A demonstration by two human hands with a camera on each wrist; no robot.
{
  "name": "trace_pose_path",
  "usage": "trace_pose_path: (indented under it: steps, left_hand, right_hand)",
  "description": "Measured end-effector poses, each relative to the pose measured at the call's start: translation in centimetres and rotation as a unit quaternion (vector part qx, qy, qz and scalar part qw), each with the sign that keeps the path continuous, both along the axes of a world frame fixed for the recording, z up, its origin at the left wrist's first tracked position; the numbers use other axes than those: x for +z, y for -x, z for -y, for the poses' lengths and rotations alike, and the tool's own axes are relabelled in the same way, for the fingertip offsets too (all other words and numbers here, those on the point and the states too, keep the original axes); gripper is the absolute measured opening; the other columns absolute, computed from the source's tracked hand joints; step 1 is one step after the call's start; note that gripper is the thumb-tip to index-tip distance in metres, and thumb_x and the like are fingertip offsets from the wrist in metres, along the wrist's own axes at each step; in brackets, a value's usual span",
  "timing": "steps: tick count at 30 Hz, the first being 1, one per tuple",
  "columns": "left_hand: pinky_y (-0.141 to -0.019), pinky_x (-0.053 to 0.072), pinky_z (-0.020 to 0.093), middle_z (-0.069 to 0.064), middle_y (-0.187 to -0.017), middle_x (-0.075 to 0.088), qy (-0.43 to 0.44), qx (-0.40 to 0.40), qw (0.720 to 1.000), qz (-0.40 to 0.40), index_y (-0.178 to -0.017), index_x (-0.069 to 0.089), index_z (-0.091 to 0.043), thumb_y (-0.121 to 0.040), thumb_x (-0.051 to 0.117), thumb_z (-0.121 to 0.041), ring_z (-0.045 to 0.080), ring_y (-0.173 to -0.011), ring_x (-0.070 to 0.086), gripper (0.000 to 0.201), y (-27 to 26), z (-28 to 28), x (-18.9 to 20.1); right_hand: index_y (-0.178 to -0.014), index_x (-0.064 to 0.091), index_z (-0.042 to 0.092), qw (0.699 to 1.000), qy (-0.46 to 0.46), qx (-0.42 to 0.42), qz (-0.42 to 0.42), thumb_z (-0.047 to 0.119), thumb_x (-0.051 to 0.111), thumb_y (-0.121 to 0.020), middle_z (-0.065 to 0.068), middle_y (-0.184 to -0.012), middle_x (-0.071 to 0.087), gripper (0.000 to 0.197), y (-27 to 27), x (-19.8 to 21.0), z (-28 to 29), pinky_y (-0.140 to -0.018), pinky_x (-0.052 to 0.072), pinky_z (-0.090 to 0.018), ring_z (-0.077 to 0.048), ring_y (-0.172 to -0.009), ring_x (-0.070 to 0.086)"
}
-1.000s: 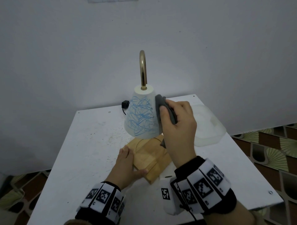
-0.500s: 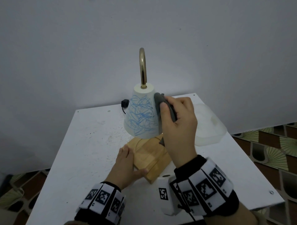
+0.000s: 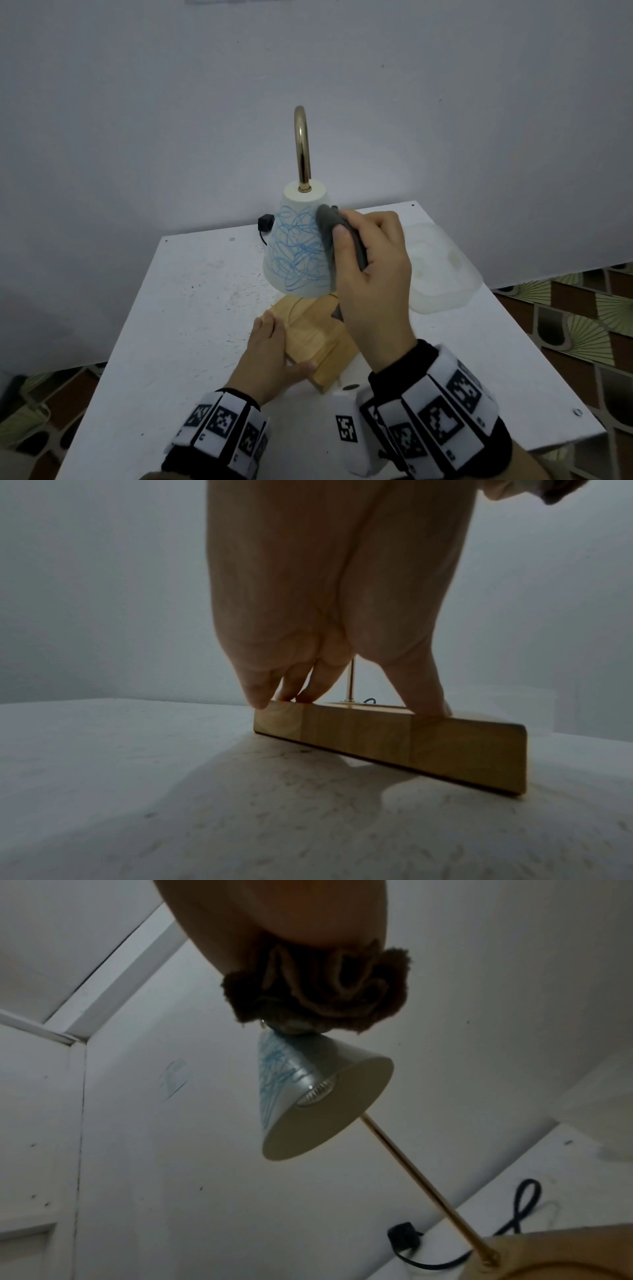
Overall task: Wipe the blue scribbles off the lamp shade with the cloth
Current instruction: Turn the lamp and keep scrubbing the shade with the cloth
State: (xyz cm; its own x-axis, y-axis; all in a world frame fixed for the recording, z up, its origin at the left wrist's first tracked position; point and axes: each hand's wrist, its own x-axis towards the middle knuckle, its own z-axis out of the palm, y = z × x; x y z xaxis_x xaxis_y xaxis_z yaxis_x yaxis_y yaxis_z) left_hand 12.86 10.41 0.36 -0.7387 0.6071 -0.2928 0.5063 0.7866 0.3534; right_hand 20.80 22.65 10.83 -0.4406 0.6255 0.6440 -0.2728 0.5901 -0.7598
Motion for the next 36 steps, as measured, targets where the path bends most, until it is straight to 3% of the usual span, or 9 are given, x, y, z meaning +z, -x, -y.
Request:
trace_pose_path:
  steps: [5, 10, 14, 18, 20, 27, 31, 34, 36]
  left_hand:
    - [-0.117, 0.006, 0.034, 0.01, -0.157, -0.011, -0.004, 0.0, 1.0, -0.001, -0.149, 0.0, -0.007, -0.082, 0.055, -0.059, 0.026, -0.145, -0.01, 0.101, -0.1, 0.0, 0.2]
    - [-0.117, 0.006, 0.035, 0.009, -0.157, -0.013, -0.006, 0.001, 1.0, 0.006, -0.149, -0.002, -0.007, -0.082, 0.055, -0.059, 0.026, -0.145, -0.012, 0.102, -0.1, 0.1, 0.1]
    - [-0.117, 0.007, 0.034, 0.01, -0.157, -0.011, -0.002, 0.0, 1.0, -0.001, -0.149, -0.001, -0.007, -0.082, 0.055, -0.06, 0.027, -0.145, -0.011, 0.102, 0.0, 0.0, 0.0]
    - [-0.117, 0.005, 0.034, 0.01, -0.158, -0.011, -0.007, 0.001, 1.0, -0.002, -0.149, -0.001, -0.006, -0.082, 0.055, -0.059, 0.027, -0.145, -0.011, 0.102, -0.1, 0.0, 0.0]
    - [-0.117, 0.007, 0.034, 0.009, -0.158, -0.011, -0.011, 0.003, 1.0, -0.001, -0.149, -0.001, -0.007, -0.082, 0.056, -0.059, 0.026, -0.145, -0.011, 0.102, -0.1, 0.1, 0.0]
    - [-0.117, 0.006, 0.035, 0.009, -0.158, -0.011, -0.014, 0.003, 1.0, 0.001, -0.149, 0.001, -0.007, -0.081, 0.057, -0.059, 0.027, -0.145, -0.01, 0.102, 0.0, 0.2, -0.1]
    - [-0.117, 0.008, 0.034, 0.01, -0.157, -0.013, -0.005, 0.002, 1.0, 0.002, -0.149, -0.004, -0.007, -0.083, 0.055, -0.058, 0.026, -0.145, -0.011, 0.102, -0.2, 0.1, 0.1]
    - [-0.117, 0.009, 0.035, 0.009, -0.157, -0.013, -0.004, 0.0, 1.0, 0.001, -0.149, -0.003, -0.007, -0.083, 0.055, -0.058, 0.026, -0.145, -0.012, 0.101, -0.2, 0.1, 0.3]
    - [-0.117, 0.009, 0.035, 0.009, -0.157, -0.013, -0.006, 0.001, 1.0, 0.003, -0.149, -0.002, -0.007, -0.083, 0.055, -0.058, 0.026, -0.145, -0.012, 0.101, -0.2, 0.1, 0.2]
  right_hand:
    - [-0.106, 0.064, 0.004, 1.0, -0.022, 0.005, 0.014, 0.008, 0.051, -0.091, 0.0, -0.094, 0.048, 0.02, -1.0, -1.2, -0.3, -0.077, 0.036, -0.002, 0.009, -0.088, 0.046]
    - [-0.105, 0.064, 0.007, 1.0, 0.023, 0.002, 0.017, 0.009, 0.052, -0.093, 0.004, -0.094, 0.047, 0.018, 0.3, 0.2, -1.4, -0.078, 0.039, -0.004, 0.007, -0.087, 0.048]
    - [-0.107, 0.063, 0.005, 1.0, -0.022, 0.002, 0.011, 0.011, 0.05, -0.092, 0.001, -0.096, 0.047, 0.02, -0.1, 0.1, -0.6, -0.077, 0.036, -0.002, 0.007, -0.088, 0.046]
    - [-0.111, 0.063, 0.006, 0.997, -0.075, 0.015, 0.025, 0.014, 0.05, -0.093, 0.003, -0.095, 0.045, 0.023, -1.2, -1.3, -0.5, -0.076, 0.042, -0.011, -0.003, -0.088, 0.048]
    - [-0.109, 0.063, 0.006, 0.996, -0.085, 0.015, 0.032, 0.014, 0.049, -0.092, 0.003, -0.094, 0.046, 0.023, -1.4, -1.7, -1.0, -0.076, 0.04, -0.008, 0.001, -0.087, 0.046]
    - [-0.107, 0.063, 0.007, 1.0, -0.008, 0.009, 0.02, 0.011, 0.05, -0.092, 0.0, -0.098, 0.048, 0.02, 0.3, 0.4, -2.0, -0.079, 0.038, -0.004, 0.007, -0.088, 0.047]
    - [-0.11, 0.062, 0.003, 0.998, -0.064, 0.01, 0.002, 0.008, 0.051, -0.092, -0.001, -0.098, 0.047, 0.022, -0.2, -0.2, -0.6, -0.08, 0.039, -0.007, -0.002, -0.09, 0.047]
    - [-0.112, 0.062, 0.002, 0.991, -0.129, 0.019, 0.025, 0.011, 0.048, -0.092, -0.005, -0.098, 0.05, 0.026, -1.1, -1.6, -0.8, -0.08, 0.044, -0.016, -0.012, -0.092, 0.05]
    - [-0.111, 0.063, 0.001, 0.987, -0.153, 0.015, 0.039, 0.012, 0.047, -0.092, -0.006, -0.098, 0.051, 0.027, -1.6, -2.3, -1.5, -0.081, 0.043, -0.015, -0.012, -0.091, 0.051]
